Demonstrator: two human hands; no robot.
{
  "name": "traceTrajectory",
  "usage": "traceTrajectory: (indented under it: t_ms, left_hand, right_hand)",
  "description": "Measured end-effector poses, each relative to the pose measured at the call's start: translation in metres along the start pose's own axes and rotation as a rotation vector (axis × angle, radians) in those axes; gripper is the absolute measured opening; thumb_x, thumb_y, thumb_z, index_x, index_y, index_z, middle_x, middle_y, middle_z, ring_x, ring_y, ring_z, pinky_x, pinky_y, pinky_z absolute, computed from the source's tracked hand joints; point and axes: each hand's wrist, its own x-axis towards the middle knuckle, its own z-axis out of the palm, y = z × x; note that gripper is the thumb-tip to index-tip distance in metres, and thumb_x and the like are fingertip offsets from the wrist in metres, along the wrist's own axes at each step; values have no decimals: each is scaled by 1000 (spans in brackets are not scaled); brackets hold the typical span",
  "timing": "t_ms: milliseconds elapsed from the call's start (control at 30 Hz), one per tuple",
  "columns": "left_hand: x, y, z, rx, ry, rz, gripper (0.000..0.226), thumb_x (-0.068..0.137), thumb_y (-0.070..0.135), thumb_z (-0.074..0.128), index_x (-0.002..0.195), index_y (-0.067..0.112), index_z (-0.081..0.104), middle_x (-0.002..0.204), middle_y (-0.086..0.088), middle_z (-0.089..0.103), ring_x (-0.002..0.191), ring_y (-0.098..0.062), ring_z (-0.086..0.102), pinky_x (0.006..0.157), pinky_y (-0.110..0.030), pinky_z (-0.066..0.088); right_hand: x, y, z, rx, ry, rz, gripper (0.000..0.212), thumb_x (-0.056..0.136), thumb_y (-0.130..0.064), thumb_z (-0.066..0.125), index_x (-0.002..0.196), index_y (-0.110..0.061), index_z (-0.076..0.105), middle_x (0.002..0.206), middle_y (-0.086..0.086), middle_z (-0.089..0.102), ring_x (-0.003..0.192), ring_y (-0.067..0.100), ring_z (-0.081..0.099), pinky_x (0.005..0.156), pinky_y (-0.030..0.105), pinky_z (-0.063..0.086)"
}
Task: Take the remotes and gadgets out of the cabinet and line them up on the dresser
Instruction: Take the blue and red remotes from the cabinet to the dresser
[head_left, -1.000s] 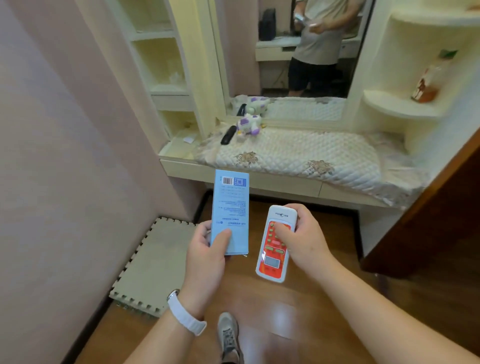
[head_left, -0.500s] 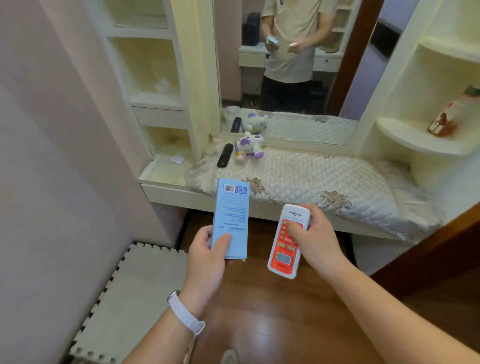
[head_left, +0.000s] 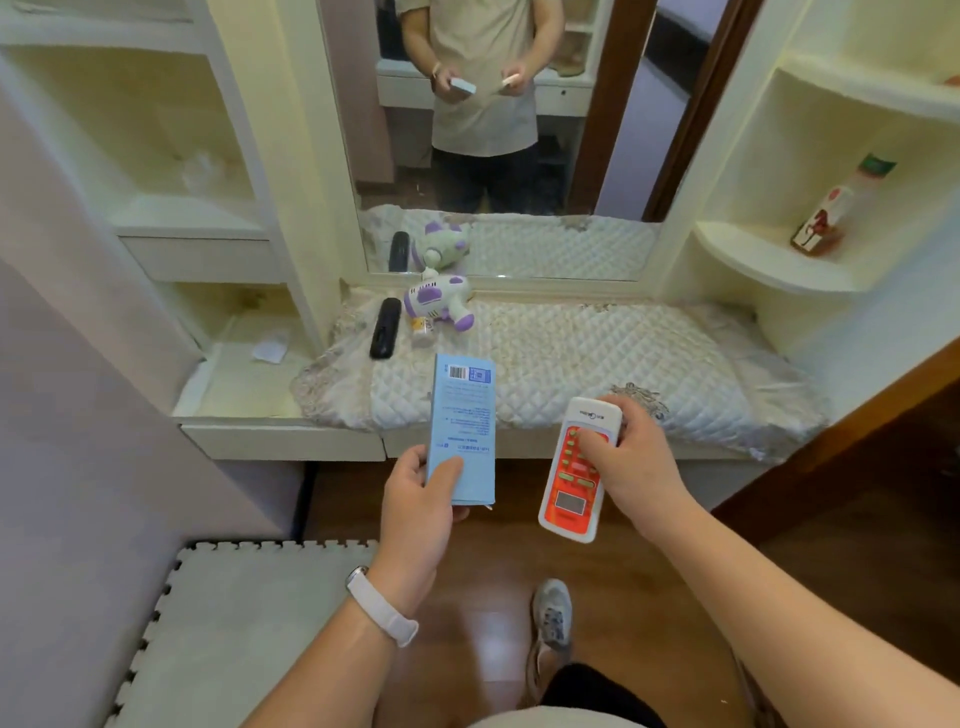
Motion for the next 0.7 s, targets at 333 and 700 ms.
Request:
traceTrajectory:
  t_ms: [333,700]
  left_hand:
    - [90,15,62,86,21,-32,13,97,15,56,110,15,57,104,-1,72,84,-16,73,63,-29,57]
    - [212,35,171,181,103,-40,10,95,16,58,106,15,58,105,-3,72,90,-25,71,61,-34,55]
  right_hand:
    - [124,16,-17,109,8,59,23,91,-8,62,108,-21,53,95,2,66,79,11,65,60,22,51]
    - [281,50,-69,126,-82,121,23,89,-10,64,108,-19,55,93,2,68,77,13,67,62,23,51]
